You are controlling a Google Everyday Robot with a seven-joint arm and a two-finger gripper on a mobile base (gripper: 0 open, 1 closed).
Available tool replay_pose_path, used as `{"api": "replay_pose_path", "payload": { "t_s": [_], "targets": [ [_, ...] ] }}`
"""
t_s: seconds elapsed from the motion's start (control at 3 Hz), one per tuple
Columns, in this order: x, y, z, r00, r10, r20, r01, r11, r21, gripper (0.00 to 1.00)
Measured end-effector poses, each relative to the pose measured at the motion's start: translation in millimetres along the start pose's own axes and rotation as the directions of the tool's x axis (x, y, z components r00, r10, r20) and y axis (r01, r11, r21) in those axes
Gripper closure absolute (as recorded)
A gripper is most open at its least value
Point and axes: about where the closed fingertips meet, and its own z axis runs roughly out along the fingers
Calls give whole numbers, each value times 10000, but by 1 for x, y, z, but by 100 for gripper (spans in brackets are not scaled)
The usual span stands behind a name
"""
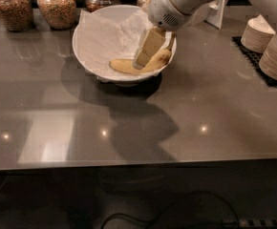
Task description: Pick banana from white bowl
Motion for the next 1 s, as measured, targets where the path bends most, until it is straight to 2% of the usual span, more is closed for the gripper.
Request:
{"api": "replay_pose_path", "payload": {
  "t_s": [0.67,1.0],
  "targets": [
    [17,-25,15,9992,211,-343,-194,9986,486,3],
    [26,-36,28,9980,428,-472,-404,9979,505,20]
  ]
}}
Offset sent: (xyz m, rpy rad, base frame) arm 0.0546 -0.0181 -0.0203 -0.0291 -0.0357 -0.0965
